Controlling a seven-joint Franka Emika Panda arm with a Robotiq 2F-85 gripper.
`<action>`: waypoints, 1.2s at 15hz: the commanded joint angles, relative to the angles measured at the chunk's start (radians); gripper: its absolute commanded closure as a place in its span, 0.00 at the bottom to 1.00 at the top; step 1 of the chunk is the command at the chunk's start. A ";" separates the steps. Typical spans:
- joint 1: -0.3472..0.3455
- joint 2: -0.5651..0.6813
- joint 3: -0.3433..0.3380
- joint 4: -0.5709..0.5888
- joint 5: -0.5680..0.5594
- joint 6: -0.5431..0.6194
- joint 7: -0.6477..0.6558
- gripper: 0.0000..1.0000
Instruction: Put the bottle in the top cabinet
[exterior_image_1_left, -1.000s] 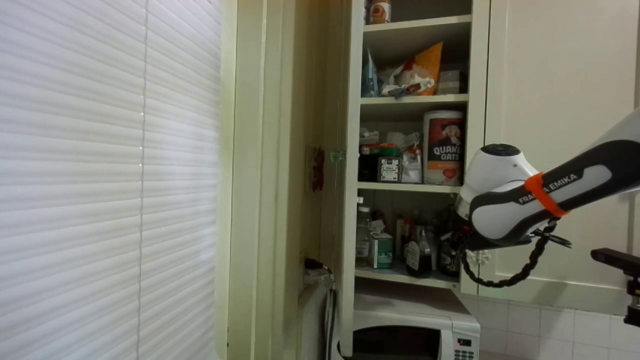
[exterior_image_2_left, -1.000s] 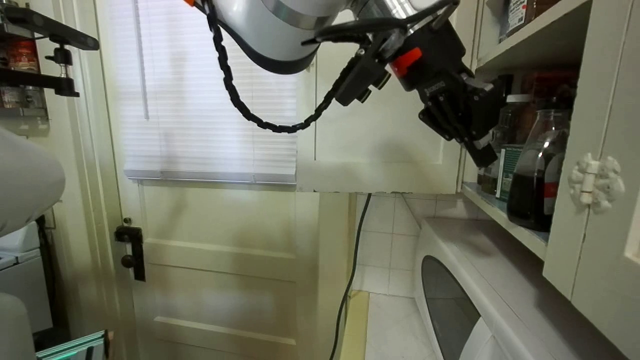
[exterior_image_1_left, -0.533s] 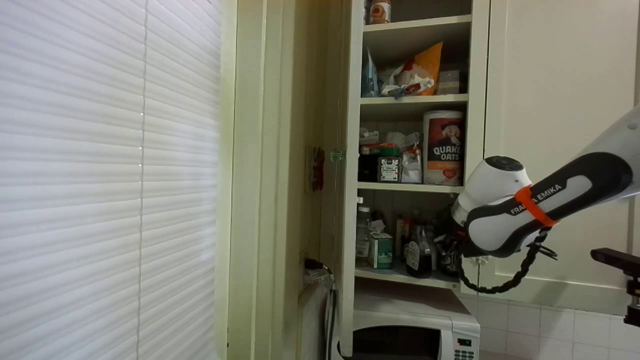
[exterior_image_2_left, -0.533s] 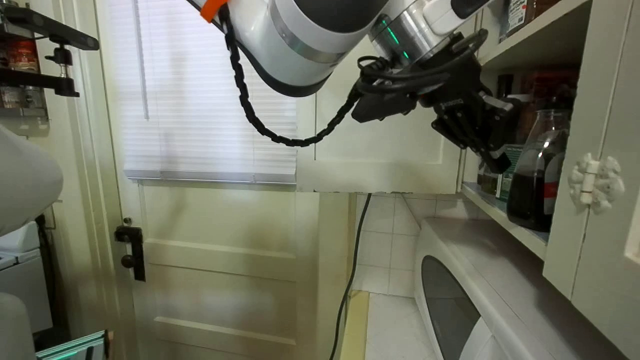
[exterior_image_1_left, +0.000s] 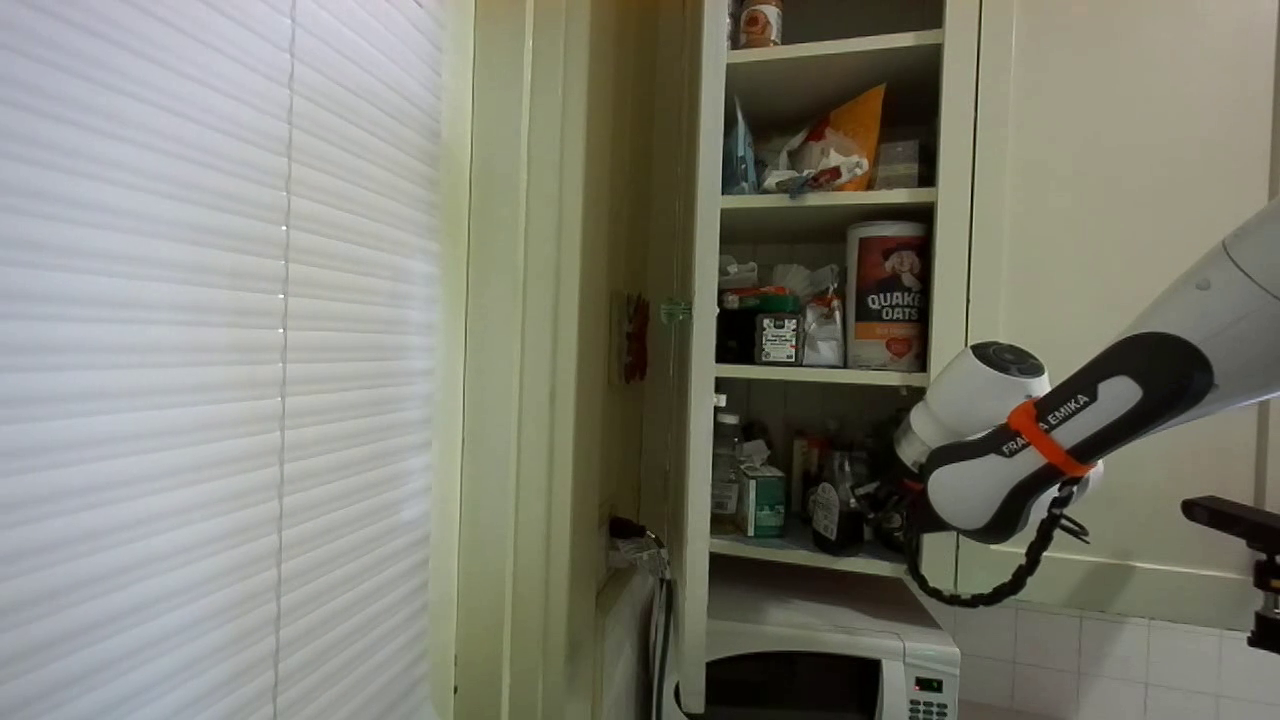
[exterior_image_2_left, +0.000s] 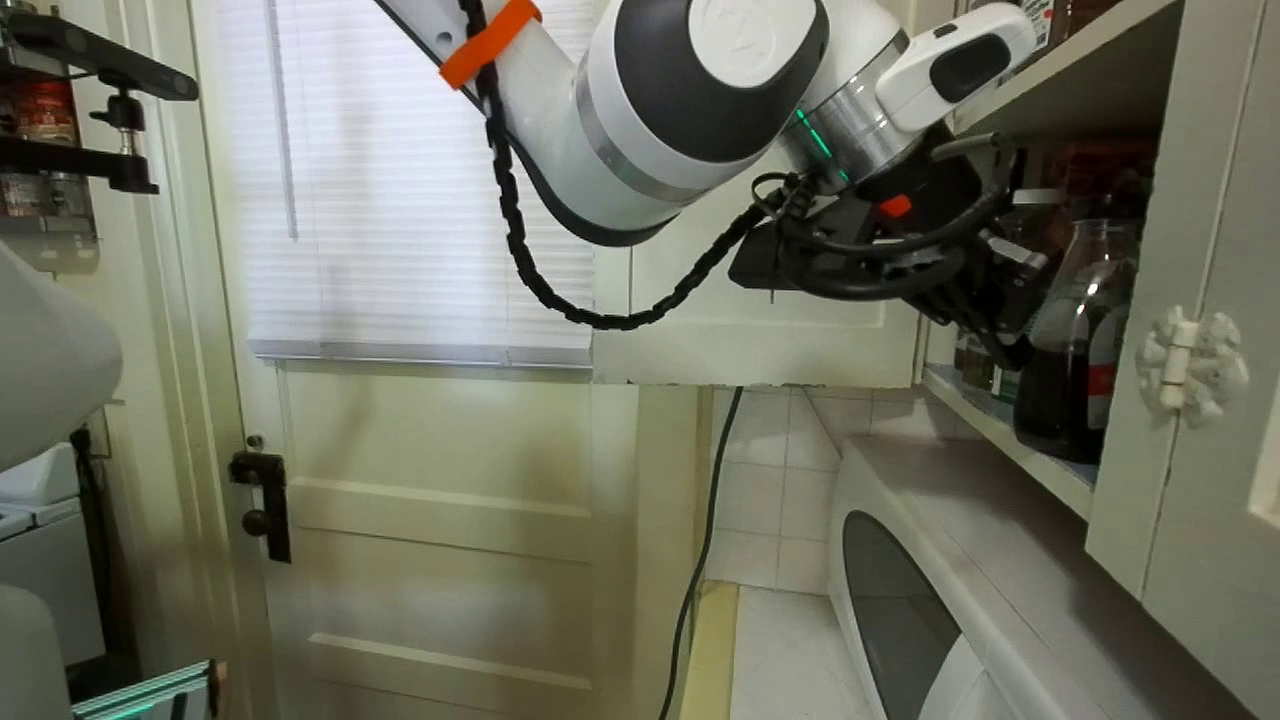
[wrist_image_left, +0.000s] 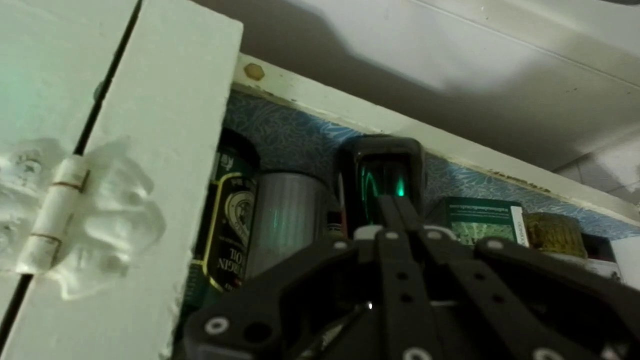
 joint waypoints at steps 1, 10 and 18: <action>0.010 0.035 -0.017 0.007 0.006 0.059 -0.024 1.00; -0.015 0.087 0.004 0.061 -0.033 0.094 -0.019 1.00; -0.042 0.161 0.012 0.133 -0.093 0.120 -0.004 1.00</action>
